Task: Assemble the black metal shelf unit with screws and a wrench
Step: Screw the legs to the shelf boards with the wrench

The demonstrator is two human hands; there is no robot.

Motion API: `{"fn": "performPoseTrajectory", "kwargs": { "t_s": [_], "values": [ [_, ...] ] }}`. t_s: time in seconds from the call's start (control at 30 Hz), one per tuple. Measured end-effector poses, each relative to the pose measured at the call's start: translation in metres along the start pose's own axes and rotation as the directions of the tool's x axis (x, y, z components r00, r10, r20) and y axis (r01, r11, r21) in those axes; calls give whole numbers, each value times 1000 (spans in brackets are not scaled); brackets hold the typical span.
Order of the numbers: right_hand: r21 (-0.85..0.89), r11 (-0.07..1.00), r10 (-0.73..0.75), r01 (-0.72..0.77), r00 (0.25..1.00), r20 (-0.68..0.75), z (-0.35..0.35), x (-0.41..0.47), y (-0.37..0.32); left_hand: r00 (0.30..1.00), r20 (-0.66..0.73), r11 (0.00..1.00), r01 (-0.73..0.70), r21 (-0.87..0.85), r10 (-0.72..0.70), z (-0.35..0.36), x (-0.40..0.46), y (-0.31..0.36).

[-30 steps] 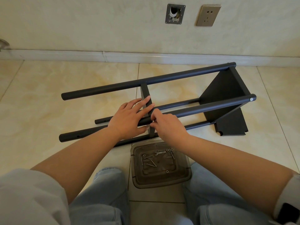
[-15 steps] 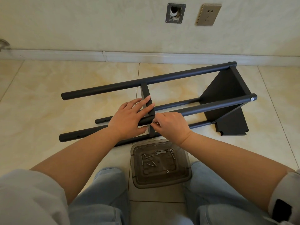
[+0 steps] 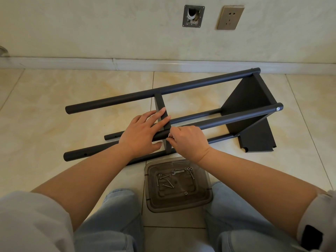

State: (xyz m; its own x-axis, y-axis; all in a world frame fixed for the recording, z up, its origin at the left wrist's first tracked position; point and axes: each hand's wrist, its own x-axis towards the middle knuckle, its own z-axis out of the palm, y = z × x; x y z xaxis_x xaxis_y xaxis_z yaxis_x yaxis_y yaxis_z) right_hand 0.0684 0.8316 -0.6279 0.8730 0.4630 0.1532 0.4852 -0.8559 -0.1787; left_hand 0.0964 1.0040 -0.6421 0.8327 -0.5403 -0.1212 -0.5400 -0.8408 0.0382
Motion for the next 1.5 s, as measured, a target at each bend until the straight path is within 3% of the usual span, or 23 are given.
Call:
{"fn": "performPoseTrajectory", "kwargs": {
  "t_s": [0.13,0.2,0.3,0.5,0.73,0.83,0.93,1.13,1.5],
  "values": [
    [-6,1000,20,-20,1000,0,-2,2,-5,1000,-14,1000,3,-14,-3,1,0,0],
    [28,987,151,-156,980,131,-7,4,-6,1000,-17,1000,9,-27,-9,1,1,1],
    [90,960,251,-266,956,152,-8,6,-7,1000,-8,999,14,-36,-15,0,2,2],
    [-40,992,122,-116,977,176,-12,5,-8,1000,-3,999,12,-46,-12,0,0,2],
    [62,949,290,-308,935,207,-14,14,-5,1000,3,998,17,-58,-17,-2,2,3],
    [98,954,260,-283,946,193,-14,11,-2,1000,10,997,13,-79,-12,-2,2,3],
    [-15,976,217,-216,970,113,-14,9,2,1000,5,996,12,-92,-12,-2,0,2],
    [6,969,229,-248,905,358,-14,17,17,999,19,997,52,-54,-51,-4,0,2],
    [29,963,247,-269,916,317,-13,8,13,993,64,995,96,-34,-94,-8,-3,6]
  ]
}}
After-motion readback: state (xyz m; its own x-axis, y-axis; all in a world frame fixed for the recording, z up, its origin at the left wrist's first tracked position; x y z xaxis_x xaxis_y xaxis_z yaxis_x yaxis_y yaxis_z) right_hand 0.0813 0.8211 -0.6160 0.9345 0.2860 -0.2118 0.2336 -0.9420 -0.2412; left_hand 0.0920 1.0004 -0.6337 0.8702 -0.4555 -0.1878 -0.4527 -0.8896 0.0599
